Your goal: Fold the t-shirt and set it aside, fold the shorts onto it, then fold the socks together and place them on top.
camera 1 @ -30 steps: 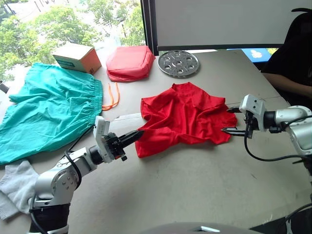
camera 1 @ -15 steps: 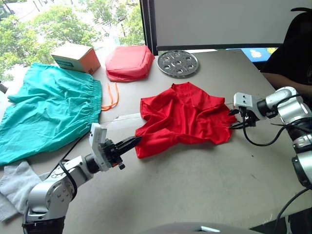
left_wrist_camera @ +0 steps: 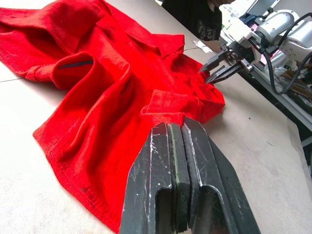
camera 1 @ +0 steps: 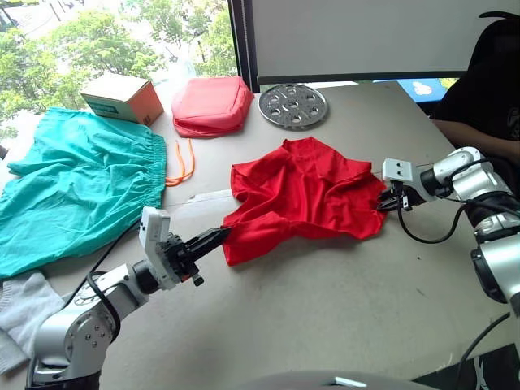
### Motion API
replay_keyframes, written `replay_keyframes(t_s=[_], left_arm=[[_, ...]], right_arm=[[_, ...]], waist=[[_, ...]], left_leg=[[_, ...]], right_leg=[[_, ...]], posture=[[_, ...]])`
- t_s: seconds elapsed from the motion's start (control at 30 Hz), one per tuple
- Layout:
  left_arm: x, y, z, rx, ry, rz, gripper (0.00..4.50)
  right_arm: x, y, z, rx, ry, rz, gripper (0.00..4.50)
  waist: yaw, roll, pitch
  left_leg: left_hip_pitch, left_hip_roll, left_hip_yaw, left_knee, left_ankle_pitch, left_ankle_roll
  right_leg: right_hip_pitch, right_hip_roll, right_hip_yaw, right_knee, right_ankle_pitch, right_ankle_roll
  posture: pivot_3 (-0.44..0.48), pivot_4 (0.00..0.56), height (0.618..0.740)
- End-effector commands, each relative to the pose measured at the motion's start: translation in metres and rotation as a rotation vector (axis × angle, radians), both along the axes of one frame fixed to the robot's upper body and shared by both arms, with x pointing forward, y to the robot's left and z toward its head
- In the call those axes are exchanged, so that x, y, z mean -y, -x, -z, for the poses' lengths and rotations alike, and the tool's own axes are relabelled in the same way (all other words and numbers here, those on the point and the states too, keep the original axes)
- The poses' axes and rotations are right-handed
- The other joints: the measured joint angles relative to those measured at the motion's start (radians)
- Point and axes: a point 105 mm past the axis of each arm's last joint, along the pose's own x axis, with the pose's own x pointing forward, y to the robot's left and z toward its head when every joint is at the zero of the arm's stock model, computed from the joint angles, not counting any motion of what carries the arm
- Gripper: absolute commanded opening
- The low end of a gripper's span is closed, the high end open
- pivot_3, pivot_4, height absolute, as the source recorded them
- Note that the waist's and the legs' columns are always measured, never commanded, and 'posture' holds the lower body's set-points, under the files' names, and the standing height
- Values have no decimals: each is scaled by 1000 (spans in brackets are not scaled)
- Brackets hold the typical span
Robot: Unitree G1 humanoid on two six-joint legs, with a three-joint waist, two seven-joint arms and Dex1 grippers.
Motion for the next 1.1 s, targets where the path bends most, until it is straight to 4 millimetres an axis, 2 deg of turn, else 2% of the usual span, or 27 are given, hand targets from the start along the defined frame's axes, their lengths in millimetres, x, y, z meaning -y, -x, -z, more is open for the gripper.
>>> replay_keyframes(t_s=[0.03, 0.5, 0.73, 0.8, 0.87, 1.1], left_arm=[[4, 2, -11, 48, -3, 17, 0], [8, 5, -9, 41, -7, 25, 0], [8, 6, -11, 45, -9, 19, 0], [8, 7, -11, 44, -10, 16, 0], [8, 8, -10, 42, -10, 12, 0], [5, 7, -7, 34, -12, -4, 0]], right_arm=[[-2, -5, -12, 49, -12, -11, 1412], [-12, -3, -15, 48, -81, -58, 1412], [-12, -1, -7, 21, -53, -58, 1412], [-12, -1, -6, 22, -57, -53, 895], [-13, -2, -8, 30, -72, -53, 157], [-6, 4, -24, 45, -185, -43, 77]], waist=[[0, 0, 0], [0, 1, 0], [0, 1, 1], [0, 1, 0], [0, 1, 0], [2, 1, 1]], left_leg=[[0, 0, 0, 0, 0, 0], [0, 0, 0, 0, 0, 0], [0, 0, 0, 0, 0, 0], [0, 0, 0, 0, 0, 0], [0, 0, 0, 0, 0, 0], [0, 0, 0, 0, 0, 0]], right_leg=[[0, 0, 0, 0, 0, 0], [0, -1, 0, 0, 0, 0], [0, -1, 0, 0, 0, 0], [0, -1, 0, 0, 0, 0], [0, -1, 0, 0, 0, 0], [0, -1, 0, 0, 0, 0]], posture=[[0, 150, 740], [0, 150, 740], [0, 150, 740], [0, 150, 740], [0, 150, 740], [0, 150, 740]])
